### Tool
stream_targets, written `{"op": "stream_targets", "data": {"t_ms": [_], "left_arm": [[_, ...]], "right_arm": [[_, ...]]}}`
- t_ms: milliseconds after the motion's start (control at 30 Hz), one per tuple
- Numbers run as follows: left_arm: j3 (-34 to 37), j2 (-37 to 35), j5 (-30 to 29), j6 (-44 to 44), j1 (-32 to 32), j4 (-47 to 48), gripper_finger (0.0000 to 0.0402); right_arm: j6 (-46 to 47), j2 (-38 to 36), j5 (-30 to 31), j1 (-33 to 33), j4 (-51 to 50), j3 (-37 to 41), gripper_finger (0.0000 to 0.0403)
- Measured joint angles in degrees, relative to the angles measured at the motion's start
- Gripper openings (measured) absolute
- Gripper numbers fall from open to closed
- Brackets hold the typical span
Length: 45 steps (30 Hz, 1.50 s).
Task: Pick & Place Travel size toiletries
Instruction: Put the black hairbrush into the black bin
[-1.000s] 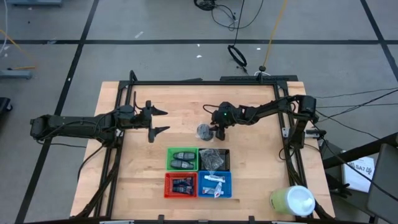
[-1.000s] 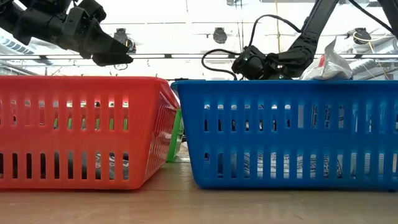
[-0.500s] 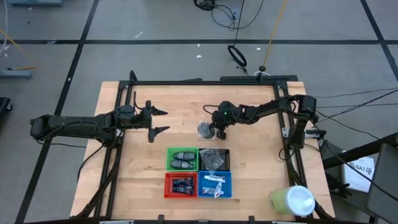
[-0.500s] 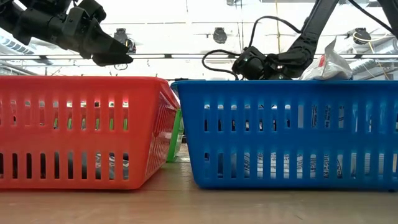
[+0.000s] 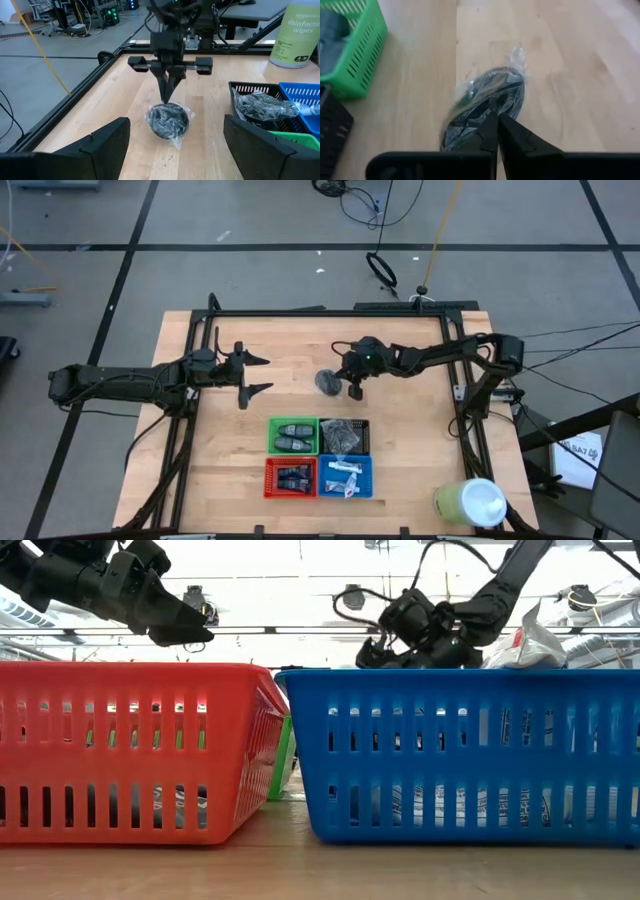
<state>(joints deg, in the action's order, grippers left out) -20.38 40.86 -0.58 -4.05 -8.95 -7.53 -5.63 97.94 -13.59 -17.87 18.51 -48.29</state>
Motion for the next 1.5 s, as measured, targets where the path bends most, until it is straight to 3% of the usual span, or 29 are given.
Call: {"op": "stream_targets", "data": {"t_ms": [900, 1500], "left_arm": [[0.00, 0.00, 0.00, 0.00, -0.02, -0.01, 0.0310], [0.00, 0.00, 0.00, 0.00, -0.02, -0.02, 0.0310]], "right_arm": [[-0.02, -16.90, 0.00, 8.66, 0.13, 3.23, 0.0000], [-0.02, -21.53, -0.06, 18.84, -7.81, 3.23, 0.0000]]}}
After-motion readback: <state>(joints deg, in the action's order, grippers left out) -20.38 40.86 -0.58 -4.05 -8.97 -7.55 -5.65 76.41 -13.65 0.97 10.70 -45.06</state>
